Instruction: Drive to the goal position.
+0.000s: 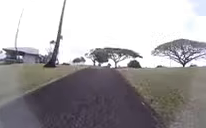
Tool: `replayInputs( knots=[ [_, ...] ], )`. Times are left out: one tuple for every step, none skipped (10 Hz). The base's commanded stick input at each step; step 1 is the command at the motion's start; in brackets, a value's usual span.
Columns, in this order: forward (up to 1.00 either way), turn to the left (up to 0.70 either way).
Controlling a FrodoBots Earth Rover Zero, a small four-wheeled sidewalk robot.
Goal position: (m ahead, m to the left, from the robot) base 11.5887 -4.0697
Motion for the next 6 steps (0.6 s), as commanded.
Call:
replayInputs(
  knots=[
    [0.85, 0.00],
    [0.85, 0.00],
    [0.85, 0.00],
    [0.85, 0.00],
    [0.85, 0.00],
    [0.85, 0.00]
  ],
)
